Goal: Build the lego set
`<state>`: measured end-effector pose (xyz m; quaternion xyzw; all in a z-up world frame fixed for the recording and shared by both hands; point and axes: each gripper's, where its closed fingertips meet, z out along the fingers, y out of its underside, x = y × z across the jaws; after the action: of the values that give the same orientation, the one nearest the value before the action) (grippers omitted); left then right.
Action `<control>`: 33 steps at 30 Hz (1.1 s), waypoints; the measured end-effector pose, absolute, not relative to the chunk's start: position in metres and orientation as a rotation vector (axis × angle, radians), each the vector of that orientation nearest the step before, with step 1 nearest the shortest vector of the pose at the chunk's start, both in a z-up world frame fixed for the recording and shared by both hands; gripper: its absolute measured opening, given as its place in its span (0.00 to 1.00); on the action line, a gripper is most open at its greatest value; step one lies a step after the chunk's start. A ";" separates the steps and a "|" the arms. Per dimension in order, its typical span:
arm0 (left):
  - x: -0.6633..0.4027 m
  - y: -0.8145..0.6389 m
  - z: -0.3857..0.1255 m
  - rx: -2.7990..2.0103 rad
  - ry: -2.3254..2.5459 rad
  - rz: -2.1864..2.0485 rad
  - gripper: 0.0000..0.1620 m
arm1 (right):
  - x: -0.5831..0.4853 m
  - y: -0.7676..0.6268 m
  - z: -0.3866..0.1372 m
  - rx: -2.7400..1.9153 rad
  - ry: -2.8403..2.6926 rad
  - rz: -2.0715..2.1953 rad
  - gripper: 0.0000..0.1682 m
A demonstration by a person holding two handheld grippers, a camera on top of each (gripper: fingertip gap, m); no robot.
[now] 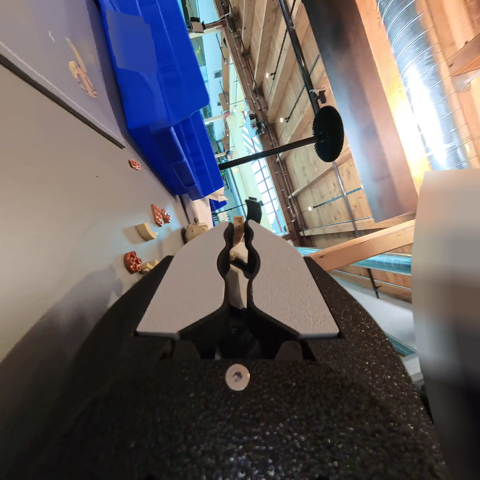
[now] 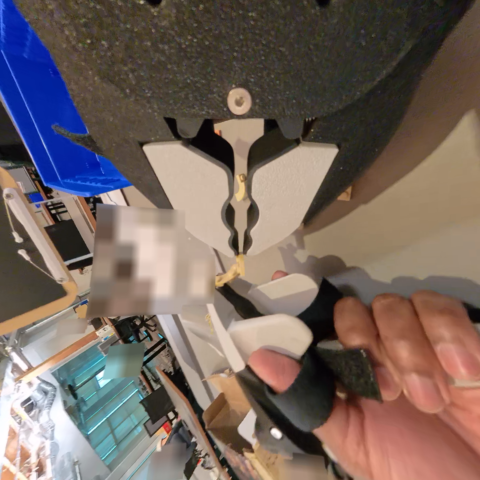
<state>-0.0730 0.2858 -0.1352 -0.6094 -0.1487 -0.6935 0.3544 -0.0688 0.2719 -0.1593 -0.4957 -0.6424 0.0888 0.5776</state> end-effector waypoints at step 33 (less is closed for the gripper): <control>-0.085 0.279 -0.122 -1.416 -0.389 -1.811 0.04 | -0.068 0.280 -0.147 -1.231 -1.340 0.236 0.02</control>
<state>-0.0848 0.2788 -0.1218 -0.5580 -0.1531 -0.7141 0.3940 -0.0681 0.2802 -0.1470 -0.5328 -0.5800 0.1023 0.6077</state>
